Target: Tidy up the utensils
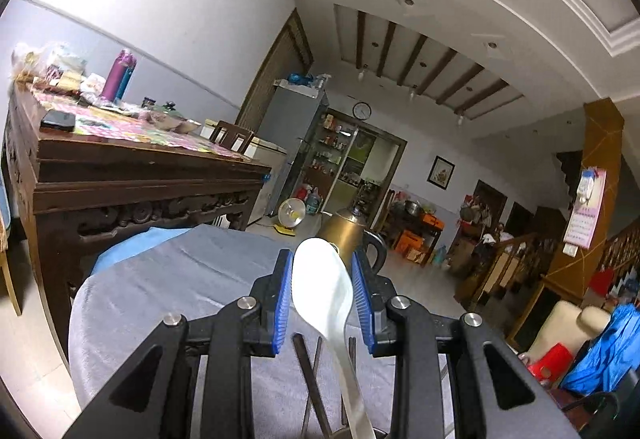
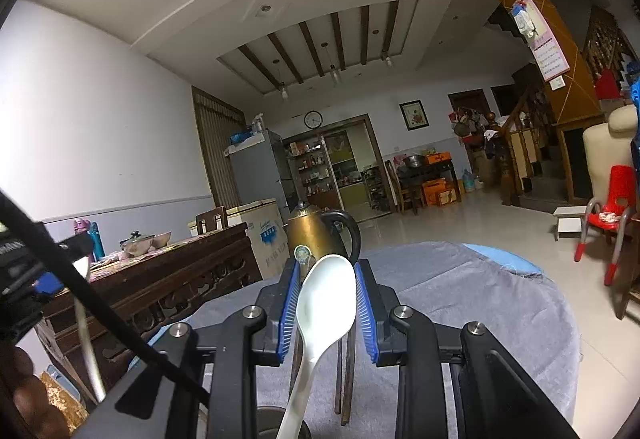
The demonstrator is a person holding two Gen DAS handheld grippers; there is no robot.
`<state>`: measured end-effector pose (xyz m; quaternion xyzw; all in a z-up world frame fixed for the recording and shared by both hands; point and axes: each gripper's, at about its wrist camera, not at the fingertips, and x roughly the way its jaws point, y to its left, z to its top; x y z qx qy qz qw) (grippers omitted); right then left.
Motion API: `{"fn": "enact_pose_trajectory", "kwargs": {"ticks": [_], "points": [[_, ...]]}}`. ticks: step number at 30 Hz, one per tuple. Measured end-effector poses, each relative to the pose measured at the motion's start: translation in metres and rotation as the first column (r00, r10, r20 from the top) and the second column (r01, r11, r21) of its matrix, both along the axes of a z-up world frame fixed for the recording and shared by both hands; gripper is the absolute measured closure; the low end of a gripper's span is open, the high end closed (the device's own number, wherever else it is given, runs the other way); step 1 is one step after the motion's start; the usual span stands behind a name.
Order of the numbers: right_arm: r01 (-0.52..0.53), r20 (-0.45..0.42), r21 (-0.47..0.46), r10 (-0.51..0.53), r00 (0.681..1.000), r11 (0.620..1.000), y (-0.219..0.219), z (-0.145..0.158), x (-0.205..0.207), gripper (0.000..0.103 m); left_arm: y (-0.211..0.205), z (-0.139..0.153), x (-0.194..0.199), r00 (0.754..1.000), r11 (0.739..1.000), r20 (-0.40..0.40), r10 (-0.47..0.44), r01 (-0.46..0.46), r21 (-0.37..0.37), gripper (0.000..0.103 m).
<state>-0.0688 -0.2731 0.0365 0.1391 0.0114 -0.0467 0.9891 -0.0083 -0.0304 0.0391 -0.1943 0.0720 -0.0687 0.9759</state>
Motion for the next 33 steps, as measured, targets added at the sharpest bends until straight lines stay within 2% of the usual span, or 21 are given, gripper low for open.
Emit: {"fn": "enact_pose_trajectory", "kwargs": {"ticks": [4, 9, 14, 21, 27, 31, 33], "points": [[-0.005, -0.007, 0.008, 0.005, 1.000, 1.000, -0.001, -0.004, 0.002, 0.073, -0.017, -0.005, 0.004, 1.000, 0.998, 0.023, -0.003, 0.002, 0.060, 0.073], [-0.023, -0.018, 0.019, 0.023, 1.000, 1.000, -0.005, -0.010, 0.004, 0.073, -0.030, -0.017, 0.015, 0.999, 0.994, 0.003, -0.049, 0.048, 0.100, 0.073], [-0.030, -0.025, 0.025, 0.030, 0.999, 0.999, -0.009, -0.013, 0.003, 0.073, -0.037, -0.032, 0.023, 0.997, 0.990, -0.033, -0.069, 0.072, 0.118, 0.073], [-0.046, -0.034, 0.009, 0.047, 0.998, 0.999, -0.005, -0.015, 0.005, 0.073, -0.044, -0.038, 0.020, 0.996, 0.985, -0.036, -0.076, 0.080, 0.150, 0.073], [-0.073, -0.037, -0.018, 0.072, 0.997, 0.997, 0.003, -0.016, 0.003, 0.073, -0.038, -0.037, 0.012, 0.994, 0.984, -0.042, -0.099, 0.104, 0.147, 0.073], [-0.099, -0.049, -0.025, 0.098, 0.994, 0.995, 0.005, -0.017, 0.002, 0.071, -0.022, -0.022, 0.001, 0.997, 0.988, -0.003, -0.078, 0.078, 0.134, 0.072], [-0.131, -0.069, -0.011, 0.129, 0.989, 0.991, 0.004, -0.019, 0.001, 0.063, -0.016, -0.015, -0.006, 0.998, 0.989, 0.027, -0.054, 0.050, 0.139, 0.064]]}}
